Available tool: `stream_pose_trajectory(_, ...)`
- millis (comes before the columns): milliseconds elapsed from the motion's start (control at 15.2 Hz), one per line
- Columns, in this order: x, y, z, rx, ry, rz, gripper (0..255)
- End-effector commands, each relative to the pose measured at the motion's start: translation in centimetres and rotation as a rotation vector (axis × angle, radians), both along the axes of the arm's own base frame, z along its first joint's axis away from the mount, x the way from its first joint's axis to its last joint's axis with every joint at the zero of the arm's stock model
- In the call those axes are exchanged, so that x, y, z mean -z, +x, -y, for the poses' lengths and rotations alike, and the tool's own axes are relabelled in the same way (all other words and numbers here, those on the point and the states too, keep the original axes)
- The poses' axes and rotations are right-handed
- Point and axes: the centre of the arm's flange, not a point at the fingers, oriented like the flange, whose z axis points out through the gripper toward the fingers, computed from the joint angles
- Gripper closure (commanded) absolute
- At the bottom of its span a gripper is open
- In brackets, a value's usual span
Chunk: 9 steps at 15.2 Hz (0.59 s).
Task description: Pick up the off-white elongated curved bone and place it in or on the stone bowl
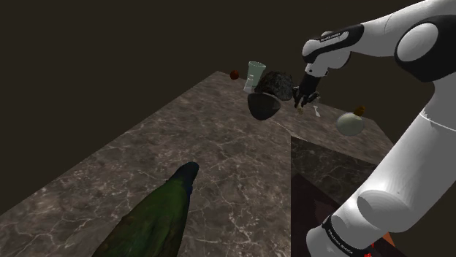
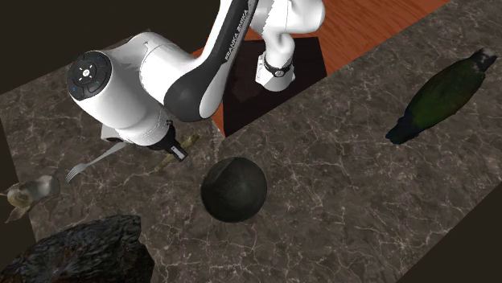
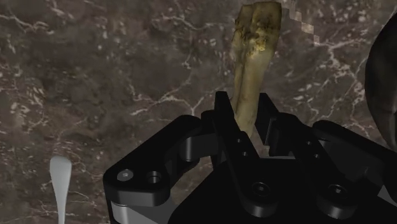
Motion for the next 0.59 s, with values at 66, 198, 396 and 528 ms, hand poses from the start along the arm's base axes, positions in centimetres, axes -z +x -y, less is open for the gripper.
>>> stream_pose_trajectory(66,-1.6,-0.1,-0.1,0.0,0.0,-0.001,255)
stream_pose_trajectory(198,-2.6,-0.1,-0.1,0.0,0.0,-0.001,255)
stream_pose_trajectory(396,-4.2,-0.1,-0.1,0.0,0.0,-0.001,255)
stream_pose_trajectory(528,-5.3,-0.1,-0.1,0.0,0.0,-0.001,255)
